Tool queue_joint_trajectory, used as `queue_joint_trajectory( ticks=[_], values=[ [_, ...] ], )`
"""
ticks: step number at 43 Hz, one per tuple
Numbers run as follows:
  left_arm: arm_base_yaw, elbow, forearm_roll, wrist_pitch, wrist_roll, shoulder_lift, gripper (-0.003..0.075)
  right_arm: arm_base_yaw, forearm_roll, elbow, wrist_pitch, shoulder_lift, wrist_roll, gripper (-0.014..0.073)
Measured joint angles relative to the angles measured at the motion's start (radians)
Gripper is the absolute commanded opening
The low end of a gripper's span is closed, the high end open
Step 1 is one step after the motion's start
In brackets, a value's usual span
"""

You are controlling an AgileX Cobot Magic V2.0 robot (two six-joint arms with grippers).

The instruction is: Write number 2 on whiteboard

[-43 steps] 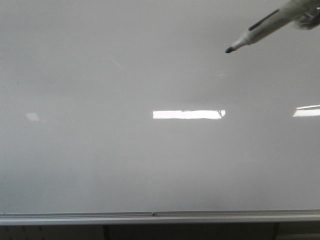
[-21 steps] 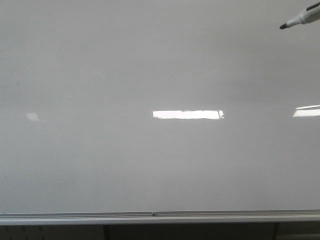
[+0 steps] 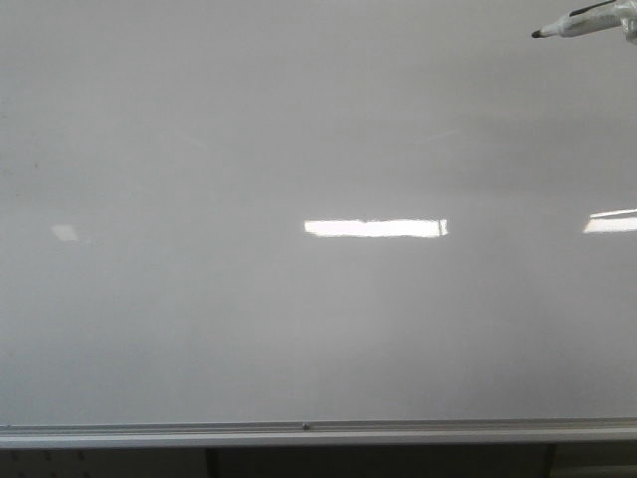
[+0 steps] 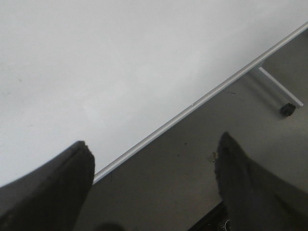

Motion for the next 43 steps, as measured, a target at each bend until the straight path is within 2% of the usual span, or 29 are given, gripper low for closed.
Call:
queue_joint_trajectory(
  ticks=[6,24,36,43],
  values=[
    [0.0,0.0,0.0,-0.009,0.0,0.0,0.0514,0.011,0.017,0.0,-0.095,0.074,0.0,-0.0069],
    [0.0,0.0,0.0,-0.015,0.0,0.0,0.0513,0.129,0.032,0.0,-0.429,0.293,-0.01,-0.0069],
    [0.0,0.0,0.0,-0.024,0.0,0.0,0.0514,0.138,0.039,0.0,-0.572,0.384,-0.01,-0.0069],
    [0.0,0.0,0.0,-0.029,0.0,0.0,0.0514,0.125,0.041,0.0,-0.598,0.414,-0.024,-0.0069]
  ],
)
